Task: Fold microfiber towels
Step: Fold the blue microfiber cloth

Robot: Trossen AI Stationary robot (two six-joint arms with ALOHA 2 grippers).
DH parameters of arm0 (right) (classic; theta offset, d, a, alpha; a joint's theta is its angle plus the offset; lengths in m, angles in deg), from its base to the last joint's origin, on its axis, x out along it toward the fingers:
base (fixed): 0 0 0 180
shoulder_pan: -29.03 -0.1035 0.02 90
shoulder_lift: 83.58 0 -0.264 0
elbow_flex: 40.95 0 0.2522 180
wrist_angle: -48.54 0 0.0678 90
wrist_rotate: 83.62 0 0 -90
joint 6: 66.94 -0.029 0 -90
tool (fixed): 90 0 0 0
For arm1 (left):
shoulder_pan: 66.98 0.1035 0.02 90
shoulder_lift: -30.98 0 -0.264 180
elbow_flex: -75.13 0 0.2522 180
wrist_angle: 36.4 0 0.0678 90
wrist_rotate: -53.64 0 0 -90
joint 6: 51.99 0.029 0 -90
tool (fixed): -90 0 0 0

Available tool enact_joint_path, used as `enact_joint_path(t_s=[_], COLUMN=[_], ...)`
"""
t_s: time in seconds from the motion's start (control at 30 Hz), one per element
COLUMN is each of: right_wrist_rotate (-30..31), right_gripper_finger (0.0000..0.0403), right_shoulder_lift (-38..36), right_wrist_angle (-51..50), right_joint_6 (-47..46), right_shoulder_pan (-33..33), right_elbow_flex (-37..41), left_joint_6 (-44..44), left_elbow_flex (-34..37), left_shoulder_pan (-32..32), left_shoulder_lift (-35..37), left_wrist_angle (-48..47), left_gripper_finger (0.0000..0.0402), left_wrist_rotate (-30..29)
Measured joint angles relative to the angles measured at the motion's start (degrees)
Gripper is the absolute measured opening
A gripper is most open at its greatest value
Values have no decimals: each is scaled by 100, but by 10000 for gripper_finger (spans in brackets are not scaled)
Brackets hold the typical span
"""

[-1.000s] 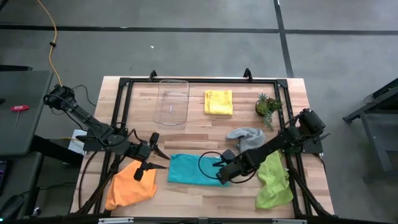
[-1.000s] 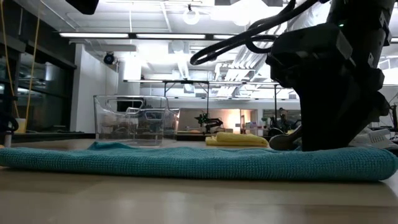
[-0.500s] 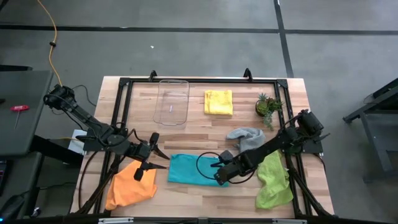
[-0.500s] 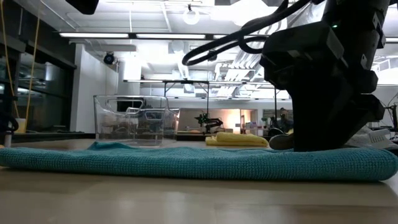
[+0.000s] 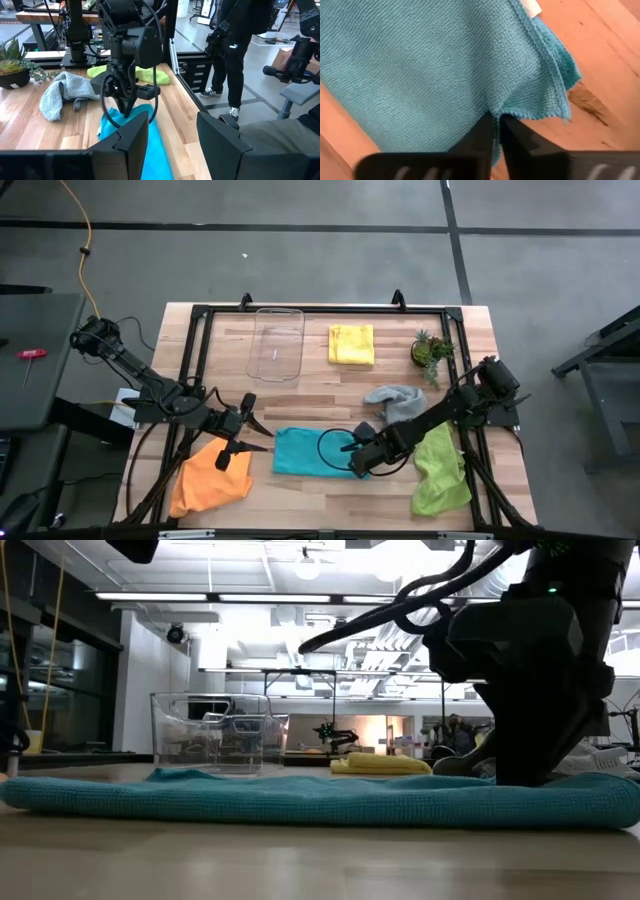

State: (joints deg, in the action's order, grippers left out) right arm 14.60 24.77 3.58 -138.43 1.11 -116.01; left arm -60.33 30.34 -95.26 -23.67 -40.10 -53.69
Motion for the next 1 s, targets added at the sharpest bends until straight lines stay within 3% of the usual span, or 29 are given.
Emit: enact_joint_path(t_s=[0.27, 0.6, 1.0], right_wrist_rotate=[-42, 77, 250], right_gripper_finger=[4, 1, 0], right_shoulder_lift=[-140, -947, -1102], right_wrist_angle=[-488, -1927, -64], right_joint_6=[282, -307, 216], right_shoulder_pan=[-84, -412, -254], right_elbow_flex=[18, 59, 50], left_joint_6=[-2, -46, -46], left_elbow_flex=[0, 0, 0], left_shoulder_pan=[0, 0, 0], left_shoulder_lift=[0, 0, 0], left_wrist_angle=[-2, -2, 2], left_gripper_finger=[159, 159, 159], left_wrist_rotate=[2, 0, 0])
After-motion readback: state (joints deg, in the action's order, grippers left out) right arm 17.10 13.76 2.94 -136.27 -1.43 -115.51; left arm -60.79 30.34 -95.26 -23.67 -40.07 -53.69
